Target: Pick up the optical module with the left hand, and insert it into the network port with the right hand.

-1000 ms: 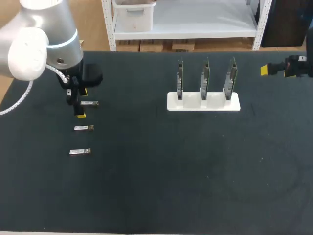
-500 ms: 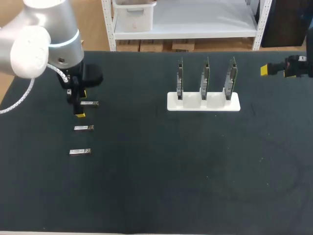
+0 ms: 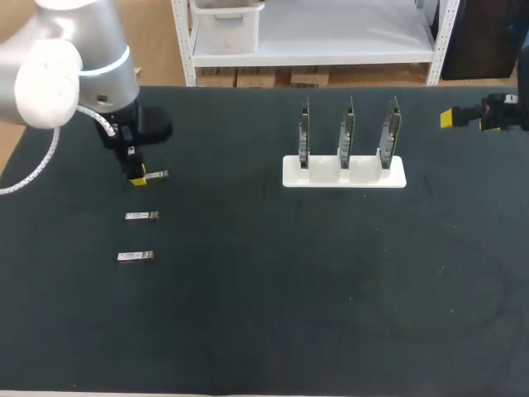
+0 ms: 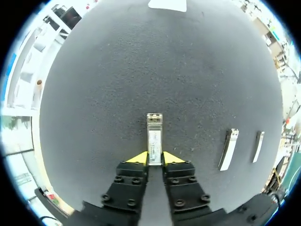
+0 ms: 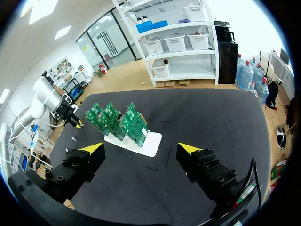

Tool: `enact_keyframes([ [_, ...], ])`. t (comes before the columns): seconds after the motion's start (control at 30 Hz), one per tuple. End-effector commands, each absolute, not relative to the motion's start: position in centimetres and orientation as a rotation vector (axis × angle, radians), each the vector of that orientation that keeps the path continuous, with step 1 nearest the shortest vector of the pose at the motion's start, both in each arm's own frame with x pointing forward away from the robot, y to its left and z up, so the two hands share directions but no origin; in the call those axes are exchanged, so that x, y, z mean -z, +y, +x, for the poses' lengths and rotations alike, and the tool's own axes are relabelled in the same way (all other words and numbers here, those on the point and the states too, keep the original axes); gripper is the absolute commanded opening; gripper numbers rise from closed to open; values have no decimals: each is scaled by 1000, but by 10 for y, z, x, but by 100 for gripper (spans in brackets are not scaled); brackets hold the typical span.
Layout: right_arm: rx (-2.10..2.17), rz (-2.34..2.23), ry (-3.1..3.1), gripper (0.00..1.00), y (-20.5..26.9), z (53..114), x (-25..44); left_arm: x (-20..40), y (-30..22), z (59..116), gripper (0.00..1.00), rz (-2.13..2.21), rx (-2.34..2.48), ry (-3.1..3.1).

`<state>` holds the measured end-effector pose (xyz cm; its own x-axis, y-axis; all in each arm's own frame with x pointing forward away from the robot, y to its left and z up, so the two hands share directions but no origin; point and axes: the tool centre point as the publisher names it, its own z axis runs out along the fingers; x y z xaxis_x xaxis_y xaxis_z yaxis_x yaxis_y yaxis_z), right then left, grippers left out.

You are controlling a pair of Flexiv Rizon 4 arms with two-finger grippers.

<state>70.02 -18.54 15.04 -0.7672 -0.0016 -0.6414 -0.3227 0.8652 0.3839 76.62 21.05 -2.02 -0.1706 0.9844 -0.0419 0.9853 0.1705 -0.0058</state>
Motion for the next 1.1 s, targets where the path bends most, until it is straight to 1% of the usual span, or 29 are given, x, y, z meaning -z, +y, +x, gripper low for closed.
enact_keyframes([
  [0.03, -634, -231, 2375, 100, -185, 700, -150, 23, 216, 774, 0, 1964, 93, 2398],
  [0.27, -634, -231, 2375, 100, -185, 700, -150, -3, 224, 794, 0, 1687, 251, 2457],
  [0.4, -634, -231, 2375, 100, -185, 700, -150, -35, 224, 810, 0, 1470, 462, 2391],
  [0.57, -634, -231, 2375, 100, -185, 700, -150, -79, 214, 828, 0, 1250, 589, 2259],
  [0.77, -634, -231, 2375, 100, -185, 700, -150, -131, 182, 834, 0, 1161, 721, 2001],
  [1.1, -634, -231, 2375, 100, -185, 700, -150, -193, 110, 825, 0, 1250, 804, 1696],
])
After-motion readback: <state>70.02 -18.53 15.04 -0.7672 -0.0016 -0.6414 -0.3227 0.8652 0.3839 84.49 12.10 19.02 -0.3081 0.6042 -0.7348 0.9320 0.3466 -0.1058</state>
